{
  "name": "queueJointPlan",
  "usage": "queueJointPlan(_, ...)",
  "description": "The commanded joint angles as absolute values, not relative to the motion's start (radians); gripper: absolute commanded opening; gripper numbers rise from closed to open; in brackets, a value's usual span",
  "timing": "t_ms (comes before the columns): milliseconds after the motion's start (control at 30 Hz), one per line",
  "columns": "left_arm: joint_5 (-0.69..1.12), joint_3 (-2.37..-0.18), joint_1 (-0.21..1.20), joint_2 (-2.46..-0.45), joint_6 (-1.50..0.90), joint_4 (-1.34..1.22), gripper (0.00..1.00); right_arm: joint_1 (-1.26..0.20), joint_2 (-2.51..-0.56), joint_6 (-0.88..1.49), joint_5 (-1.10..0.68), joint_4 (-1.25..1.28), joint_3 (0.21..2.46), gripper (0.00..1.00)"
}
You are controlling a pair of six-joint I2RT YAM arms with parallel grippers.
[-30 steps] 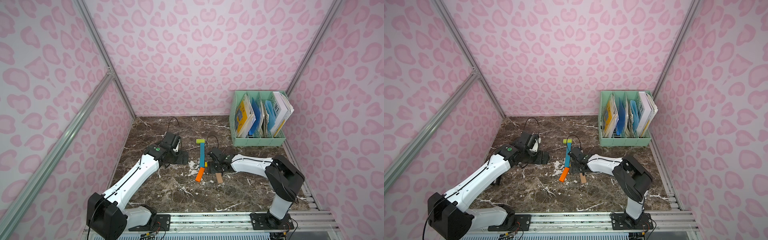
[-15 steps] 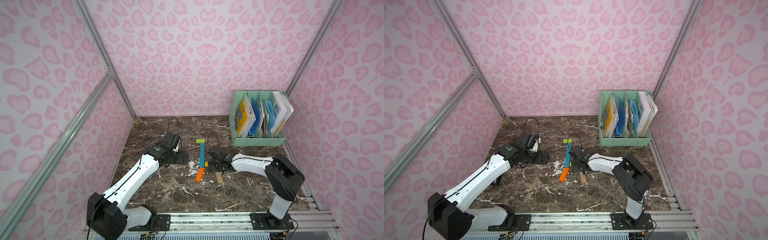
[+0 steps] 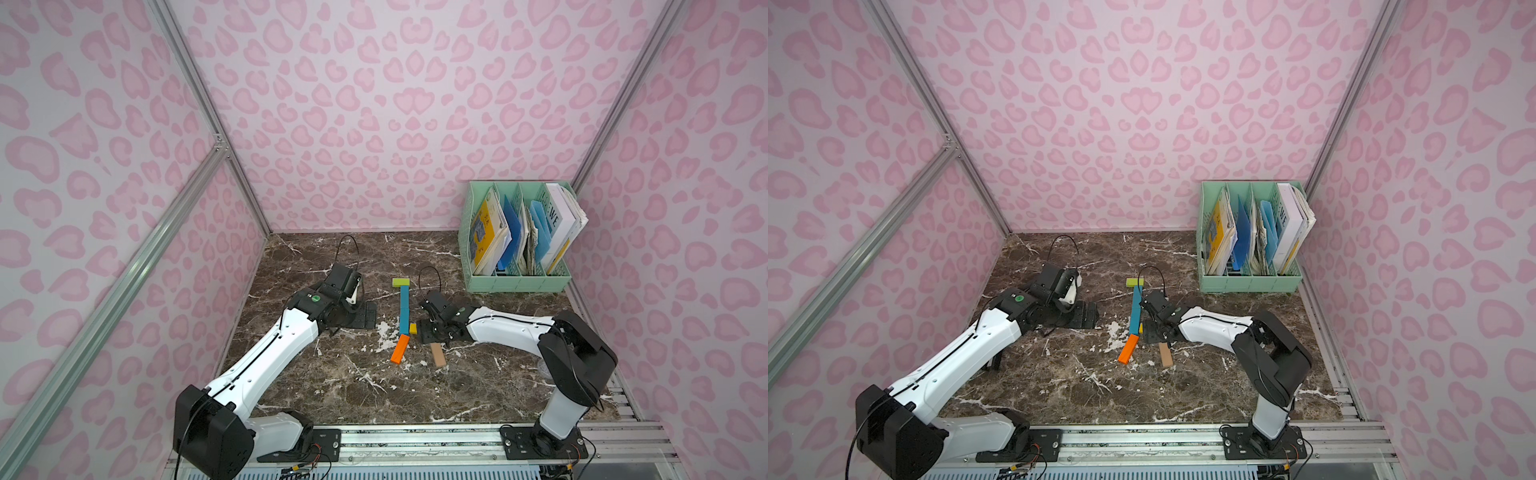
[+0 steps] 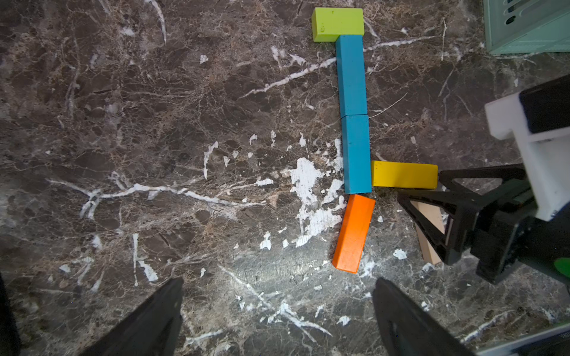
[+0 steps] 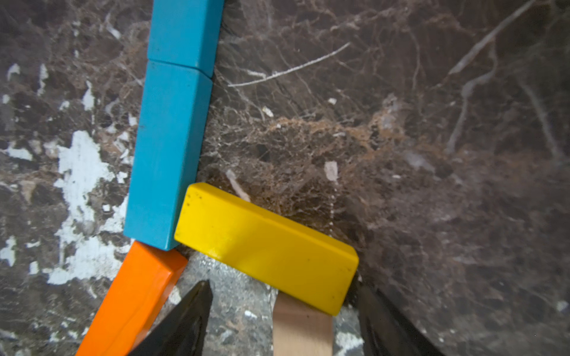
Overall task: Assemble a giraffe with building blocks
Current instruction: Adjust the building block at the center of the board.
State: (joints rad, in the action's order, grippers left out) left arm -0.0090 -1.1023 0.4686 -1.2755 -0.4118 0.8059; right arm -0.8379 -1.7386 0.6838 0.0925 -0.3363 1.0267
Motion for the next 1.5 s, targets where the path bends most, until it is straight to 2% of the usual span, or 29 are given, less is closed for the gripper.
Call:
queueJointPlan(0, -0.011, -1.108, 0.468, -1.278, -0.397, 0.815, 0.99, -0.838, -1.718, 0.679, 0.078, -0.328, 1.015, 0.78)
queueJointPlan(200, -0.006, -1.109, 0.468, -1.280, -0.399, 0.815, 0.99, -0.814, -1.697, 0.715, 0.043, -0.300, 0.983, 0.78)
queueJointPlan(567, -0.007, -1.115, 0.468, -1.287, -0.396, 0.815, 0.99, -0.663, -1.601, 0.841, -0.237, -0.122, 0.843, 0.77)
queueJointPlan(867, -0.003, -1.117, 0.467, -1.290, -0.396, 0.812, 0.99, -0.646, -1.614, 0.879, -0.350, -0.022, 0.798, 0.76)
queueJointPlan(1467, -0.010, -1.115, 0.468, -1.285, -0.393, 0.816, 0.99, -0.617, -1.620, 0.861, -0.324, 0.014, 0.778, 0.74)
